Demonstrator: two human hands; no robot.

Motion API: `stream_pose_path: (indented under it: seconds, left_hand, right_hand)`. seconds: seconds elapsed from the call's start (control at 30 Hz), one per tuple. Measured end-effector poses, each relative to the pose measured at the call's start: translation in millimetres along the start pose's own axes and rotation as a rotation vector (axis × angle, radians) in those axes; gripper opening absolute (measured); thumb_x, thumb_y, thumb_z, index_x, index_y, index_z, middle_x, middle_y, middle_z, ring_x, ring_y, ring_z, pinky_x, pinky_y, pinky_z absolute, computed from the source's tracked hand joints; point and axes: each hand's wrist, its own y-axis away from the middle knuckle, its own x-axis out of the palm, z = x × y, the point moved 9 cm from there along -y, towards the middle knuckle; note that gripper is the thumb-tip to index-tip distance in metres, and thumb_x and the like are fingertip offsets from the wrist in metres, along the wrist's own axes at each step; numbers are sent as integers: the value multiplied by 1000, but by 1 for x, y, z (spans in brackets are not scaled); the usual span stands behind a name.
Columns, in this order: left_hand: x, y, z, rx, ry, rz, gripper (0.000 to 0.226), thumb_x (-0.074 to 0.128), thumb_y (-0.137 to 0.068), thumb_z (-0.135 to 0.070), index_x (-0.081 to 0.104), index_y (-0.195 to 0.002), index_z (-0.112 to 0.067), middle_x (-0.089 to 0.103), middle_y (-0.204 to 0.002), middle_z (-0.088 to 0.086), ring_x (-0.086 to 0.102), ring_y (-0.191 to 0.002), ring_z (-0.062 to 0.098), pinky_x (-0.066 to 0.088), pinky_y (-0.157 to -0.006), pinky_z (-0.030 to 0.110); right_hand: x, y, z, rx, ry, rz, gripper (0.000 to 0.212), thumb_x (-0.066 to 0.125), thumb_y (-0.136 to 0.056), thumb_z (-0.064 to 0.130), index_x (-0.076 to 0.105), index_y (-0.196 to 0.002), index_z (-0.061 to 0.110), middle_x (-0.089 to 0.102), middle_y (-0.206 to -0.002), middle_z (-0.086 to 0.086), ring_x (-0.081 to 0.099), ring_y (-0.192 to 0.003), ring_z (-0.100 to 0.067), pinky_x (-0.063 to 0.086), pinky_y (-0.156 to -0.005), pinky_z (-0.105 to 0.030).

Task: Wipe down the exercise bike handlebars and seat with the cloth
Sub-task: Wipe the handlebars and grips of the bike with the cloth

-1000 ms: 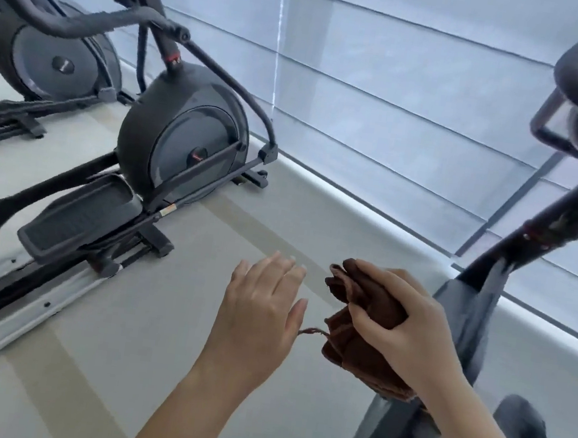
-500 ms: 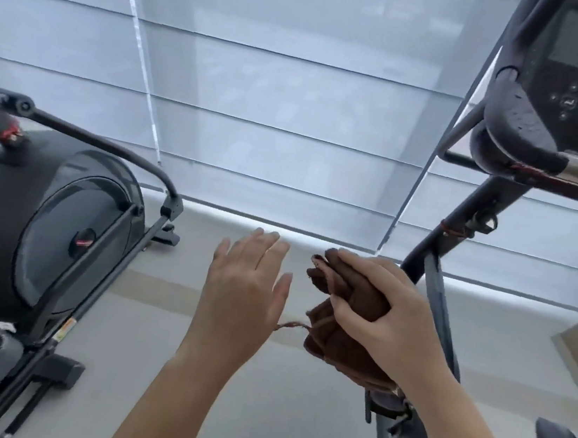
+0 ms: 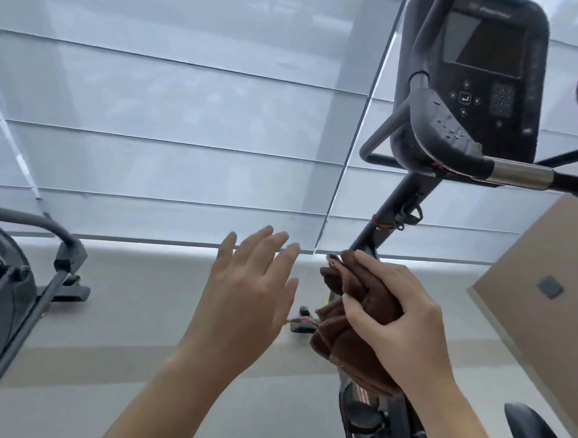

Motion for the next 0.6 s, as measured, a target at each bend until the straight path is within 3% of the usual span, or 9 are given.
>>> stream_pose_path:
  seconds: [0.3,0.47,0.6]
  left_hand:
    - [48,-117,34,110,61,28,33,65,-80,-8,59,-112,-3,61,-117,15,52,-116,33,31,-99,55]
    - [94,-182,15,241,160,49,32,63,-83,-12,58,-113,-4,60,-119,14,51,-117,31,32,-100,54]
    - [125,-214,6,293,221,82,33,62,-84,-14,57,-115,-6,59,-121,13,50,-119,31,31,-102,54]
  right_hand:
    - [-5,-90,-26,-44,-11,-206,51,74,-73,5,61,-115,30,63,-106,14,58,-101,2,42,-89,-8]
    - [-53,-125,-36,-92,128,-381,43,68,-73,20,61,-115,24,62,-107,13,56,-100,6,40,-88,-4]
    - [-68,-143,-47,-80,219,-409,43,67,-73,21,61,-115,20,63,-106,7,56,-100,2,40,-90,-4]
